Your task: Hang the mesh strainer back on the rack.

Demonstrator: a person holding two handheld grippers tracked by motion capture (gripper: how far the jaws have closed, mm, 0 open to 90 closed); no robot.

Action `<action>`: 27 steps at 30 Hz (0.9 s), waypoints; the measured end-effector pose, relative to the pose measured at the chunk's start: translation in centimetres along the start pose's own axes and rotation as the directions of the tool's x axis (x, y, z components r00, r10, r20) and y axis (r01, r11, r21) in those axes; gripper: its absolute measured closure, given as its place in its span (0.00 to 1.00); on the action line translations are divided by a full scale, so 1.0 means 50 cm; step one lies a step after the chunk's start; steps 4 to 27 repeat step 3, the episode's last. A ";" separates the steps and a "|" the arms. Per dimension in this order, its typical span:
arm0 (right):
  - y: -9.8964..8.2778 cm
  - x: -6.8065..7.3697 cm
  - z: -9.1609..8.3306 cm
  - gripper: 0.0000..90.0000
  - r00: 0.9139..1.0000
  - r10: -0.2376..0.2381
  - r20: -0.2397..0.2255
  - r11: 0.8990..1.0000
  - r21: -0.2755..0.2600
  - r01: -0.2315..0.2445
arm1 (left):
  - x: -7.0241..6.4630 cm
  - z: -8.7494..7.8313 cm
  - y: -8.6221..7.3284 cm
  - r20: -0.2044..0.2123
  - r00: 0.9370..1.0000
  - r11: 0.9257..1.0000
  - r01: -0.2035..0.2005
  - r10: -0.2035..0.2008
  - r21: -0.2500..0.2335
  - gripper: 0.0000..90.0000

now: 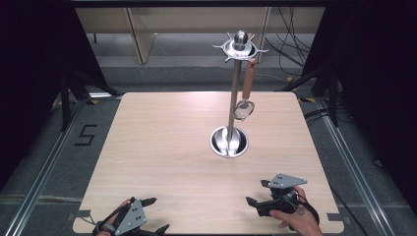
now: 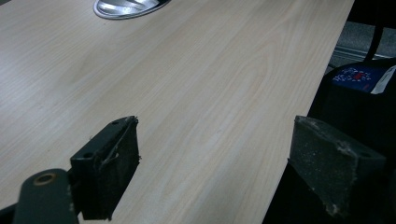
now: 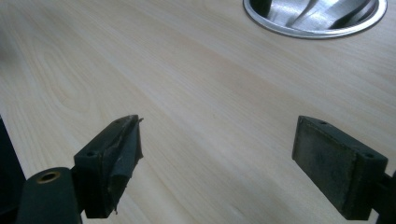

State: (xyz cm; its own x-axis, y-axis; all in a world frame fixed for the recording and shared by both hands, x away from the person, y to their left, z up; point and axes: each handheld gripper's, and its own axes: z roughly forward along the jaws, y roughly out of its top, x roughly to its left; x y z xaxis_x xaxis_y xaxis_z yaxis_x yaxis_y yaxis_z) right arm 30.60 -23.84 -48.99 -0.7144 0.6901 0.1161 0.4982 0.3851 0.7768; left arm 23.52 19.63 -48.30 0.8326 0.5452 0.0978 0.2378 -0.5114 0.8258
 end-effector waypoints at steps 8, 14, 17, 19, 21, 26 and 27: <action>0.000 0.000 0.002 0.18 1.000 0.003 -0.020 1.000 0.005 -0.002 | 0.002 -0.001 0.000 -0.003 1.000 1.000 -0.004 0.004 0.005 0.17; 0.000 0.000 0.002 0.18 1.000 0.003 -0.020 1.000 0.005 -0.002 | 0.002 -0.001 0.000 -0.003 1.000 1.000 -0.004 0.004 0.005 0.17; 0.000 0.000 0.002 0.18 1.000 0.003 -0.020 1.000 0.005 -0.002 | 0.002 -0.001 0.000 -0.003 1.000 1.000 -0.004 0.004 0.005 0.17; 0.000 0.000 0.002 0.18 1.000 0.003 -0.020 1.000 0.005 -0.002 | 0.002 -0.001 0.000 -0.003 1.000 1.000 -0.004 0.004 0.005 0.17; 0.000 0.000 0.002 0.18 1.000 0.003 -0.020 1.000 0.005 -0.002 | 0.002 -0.001 0.000 -0.003 1.000 1.000 -0.004 0.004 0.005 0.17; 0.000 0.000 0.002 0.18 1.000 0.003 -0.020 1.000 0.005 -0.002 | 0.002 -0.001 0.000 -0.003 1.000 1.000 -0.004 0.004 0.005 0.17; 0.000 0.000 0.002 0.18 1.000 0.003 -0.020 1.000 0.005 -0.002 | 0.002 -0.001 0.000 -0.003 1.000 1.000 -0.004 0.004 0.005 0.17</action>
